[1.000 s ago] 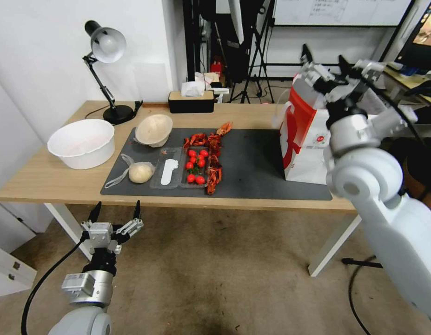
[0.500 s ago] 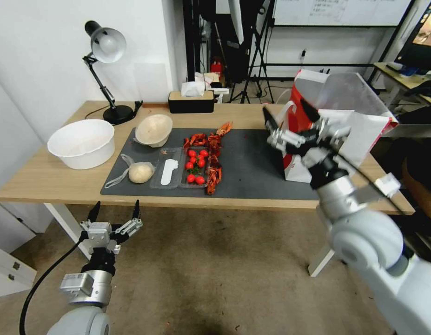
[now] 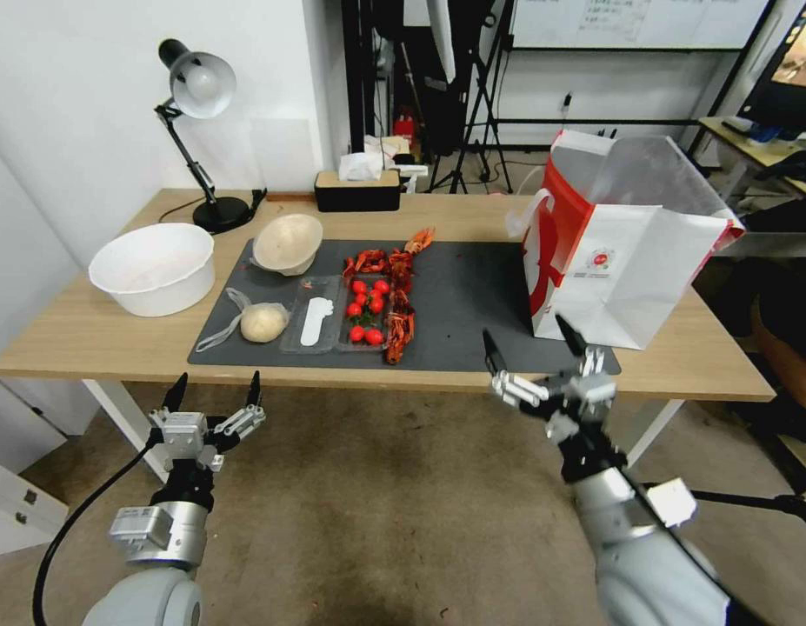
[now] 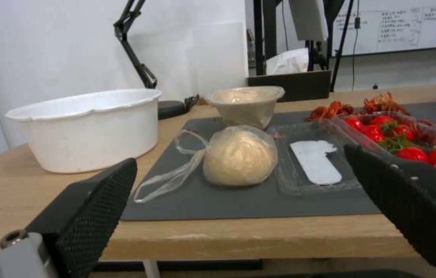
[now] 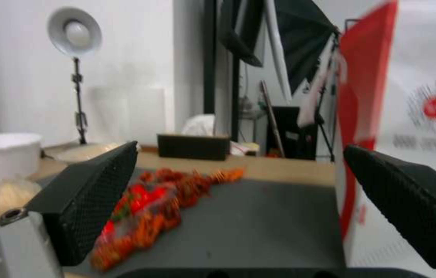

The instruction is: Pick up the trash from the table and place it into the takeout bag.

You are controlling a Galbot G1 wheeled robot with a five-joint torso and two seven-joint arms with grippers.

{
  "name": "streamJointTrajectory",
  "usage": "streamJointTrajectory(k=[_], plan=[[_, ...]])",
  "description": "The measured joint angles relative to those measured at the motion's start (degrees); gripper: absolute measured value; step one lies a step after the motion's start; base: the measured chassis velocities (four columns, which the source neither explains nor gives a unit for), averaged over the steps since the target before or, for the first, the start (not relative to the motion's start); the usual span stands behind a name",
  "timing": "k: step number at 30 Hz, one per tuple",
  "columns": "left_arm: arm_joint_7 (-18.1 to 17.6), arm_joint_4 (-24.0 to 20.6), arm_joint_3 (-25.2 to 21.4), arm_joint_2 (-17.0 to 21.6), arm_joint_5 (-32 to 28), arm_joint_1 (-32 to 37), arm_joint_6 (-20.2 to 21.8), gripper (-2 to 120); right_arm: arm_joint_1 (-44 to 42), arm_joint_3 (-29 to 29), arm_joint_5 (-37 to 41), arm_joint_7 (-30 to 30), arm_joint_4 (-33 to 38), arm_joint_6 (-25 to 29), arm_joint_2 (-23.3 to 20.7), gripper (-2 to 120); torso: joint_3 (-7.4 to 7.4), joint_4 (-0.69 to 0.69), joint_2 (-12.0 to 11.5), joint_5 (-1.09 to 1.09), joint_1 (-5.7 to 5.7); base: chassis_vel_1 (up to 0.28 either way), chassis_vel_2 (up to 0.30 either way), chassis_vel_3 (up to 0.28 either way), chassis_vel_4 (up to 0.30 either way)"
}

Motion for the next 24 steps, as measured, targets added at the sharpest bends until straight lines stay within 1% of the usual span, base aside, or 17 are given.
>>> streamJointTrajectory(k=[1, 2, 5, 8, 13, 24], plan=[[0.0, 0.0, 0.0, 0.0, 0.0, 0.0, 0.0, 100, 0.0, 0.0, 0.0, 0.0, 0.0, 0.0, 0.0, 100, 0.0, 0.0, 0.0, 0.0, 0.0, 0.0, 0.0, 0.0, 0.0], [0.0, 0.2, 0.1, 0.1, 0.0, -0.1, 0.0, 100, -1.5, -0.1, -1.7, 1.4, -1.7, 1.7, 1.1, 100, 0.0, 0.0, 0.0, 0.01, 0.0, 0.0, 0.0, 0.0, 0.0], [0.0, 0.3, 0.1, 0.2, 0.0, -0.2, 0.0, 100, -2.7, -0.1, -2.0, 2.0, -2.6, 2.6, 1.5, 100, 0.0, 0.01, 0.0, 0.01, 0.0, 0.0, 0.0, 0.0, 0.0], [0.0, 0.6, 0.1, 0.4, 0.0, -0.2, 0.0, 100, -3.8, 0.0, -2.3, 3.5, -5.1, 3.7, 2.1, 100, 0.0, 0.0, 0.0, 0.01, 0.0, 0.0, 0.0, 0.0, 0.0], [0.0, 0.8, 0.2, 0.6, 0.0, -0.2, 0.0, 100, -3.7, 0.2, -2.9, 5.8, -7.8, 4.2, 2.5, 100, 0.0, 0.01, 0.0, 0.01, 0.0, 0.0, 0.0, 0.0, 0.0], [0.0, 0.9, 0.2, 0.8, 0.0, -0.1, 0.0, 100, -3.3, 1.0, -3.1, 6.5, -9.5, 4.7, 3.1, 100, 0.0, 0.0, 0.0, 0.01, 0.0, 0.0, 0.0, 0.0, 0.0]])
